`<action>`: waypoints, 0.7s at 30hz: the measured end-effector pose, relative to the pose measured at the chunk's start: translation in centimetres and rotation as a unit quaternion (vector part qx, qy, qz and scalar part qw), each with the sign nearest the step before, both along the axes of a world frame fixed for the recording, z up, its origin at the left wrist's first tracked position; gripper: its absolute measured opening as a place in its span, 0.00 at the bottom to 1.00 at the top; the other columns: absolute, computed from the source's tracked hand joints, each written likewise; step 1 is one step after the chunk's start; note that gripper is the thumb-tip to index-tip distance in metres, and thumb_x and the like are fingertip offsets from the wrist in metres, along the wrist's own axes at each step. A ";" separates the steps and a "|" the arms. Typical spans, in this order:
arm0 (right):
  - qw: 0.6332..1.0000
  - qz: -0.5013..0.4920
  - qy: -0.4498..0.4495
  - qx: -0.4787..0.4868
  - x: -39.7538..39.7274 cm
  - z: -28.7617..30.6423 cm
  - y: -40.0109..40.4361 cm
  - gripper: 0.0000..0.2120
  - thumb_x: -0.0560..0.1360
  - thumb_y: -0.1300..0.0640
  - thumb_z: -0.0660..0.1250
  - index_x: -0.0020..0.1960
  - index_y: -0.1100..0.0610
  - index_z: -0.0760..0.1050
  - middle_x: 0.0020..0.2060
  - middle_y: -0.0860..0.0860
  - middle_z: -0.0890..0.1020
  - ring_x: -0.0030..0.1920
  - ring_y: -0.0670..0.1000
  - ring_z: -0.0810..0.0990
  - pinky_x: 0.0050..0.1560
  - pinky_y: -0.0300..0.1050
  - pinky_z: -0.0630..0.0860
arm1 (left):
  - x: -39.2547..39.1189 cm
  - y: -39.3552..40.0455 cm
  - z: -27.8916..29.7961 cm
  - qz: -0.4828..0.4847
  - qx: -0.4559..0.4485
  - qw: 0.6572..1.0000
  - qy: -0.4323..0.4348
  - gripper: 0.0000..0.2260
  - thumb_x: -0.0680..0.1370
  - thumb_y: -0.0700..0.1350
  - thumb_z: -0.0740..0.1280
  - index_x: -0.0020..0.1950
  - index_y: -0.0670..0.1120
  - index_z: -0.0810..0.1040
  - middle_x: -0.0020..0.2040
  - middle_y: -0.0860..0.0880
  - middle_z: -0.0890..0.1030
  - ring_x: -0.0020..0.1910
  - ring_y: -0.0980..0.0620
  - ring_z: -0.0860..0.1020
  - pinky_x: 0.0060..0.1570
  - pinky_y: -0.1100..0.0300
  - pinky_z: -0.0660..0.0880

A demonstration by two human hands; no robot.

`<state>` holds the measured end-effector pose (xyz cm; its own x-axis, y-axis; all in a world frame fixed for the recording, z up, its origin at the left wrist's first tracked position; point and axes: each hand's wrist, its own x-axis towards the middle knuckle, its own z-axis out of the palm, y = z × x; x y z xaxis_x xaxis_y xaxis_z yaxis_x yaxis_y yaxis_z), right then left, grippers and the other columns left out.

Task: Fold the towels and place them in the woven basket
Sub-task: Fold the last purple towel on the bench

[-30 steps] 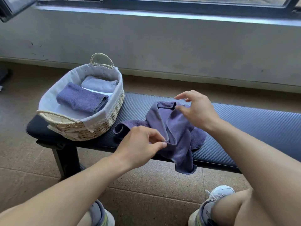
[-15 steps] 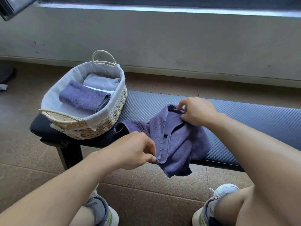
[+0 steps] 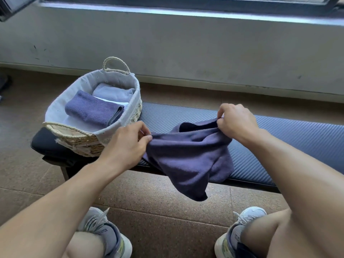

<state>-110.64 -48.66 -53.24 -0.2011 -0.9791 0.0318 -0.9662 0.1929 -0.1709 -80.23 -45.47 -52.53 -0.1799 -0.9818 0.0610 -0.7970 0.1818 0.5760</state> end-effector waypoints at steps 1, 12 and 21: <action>1.000 0.000 -0.020 -0.006 -0.3 0.4 0.2 0.09 0.75 0.57 0.61 0.54 0.53 0.73 0.47 0.57 0.80 0.48 0.63 0.77 0.49 0.51 0.75 | 0.1 -0.1 0.1 0.013 -0.008 1.000 0.006 0.04 0.79 0.47 0.70 0.45 0.52 0.78 0.39 0.55 0.83 0.42 0.54 0.81 0.45 0.57 0.74; 0.993 0.081 -0.067 0.062 -2.9 2.8 4.2 0.08 0.75 0.54 0.54 0.44 0.42 0.69 0.34 0.42 0.85 0.33 0.45 0.84 0.45 0.48 0.81 | 1.2 -0.1 0.6 0.091 -0.044 0.991 0.087 0.03 0.79 0.44 0.70 0.47 0.51 0.78 0.42 0.53 0.84 0.45 0.49 0.82 0.51 0.53 0.75; 0.993 0.099 0.007 0.059 -4.8 3.1 6.6 0.14 0.79 0.48 0.58 0.59 0.39 0.78 0.50 0.45 0.84 0.48 0.53 0.76 0.50 0.49 0.75 | 1.8 0.7 -0.2 0.076 -0.098 0.986 0.112 0.02 0.79 0.43 0.70 0.48 0.50 0.79 0.43 0.53 0.84 0.45 0.51 0.82 0.49 0.53 0.77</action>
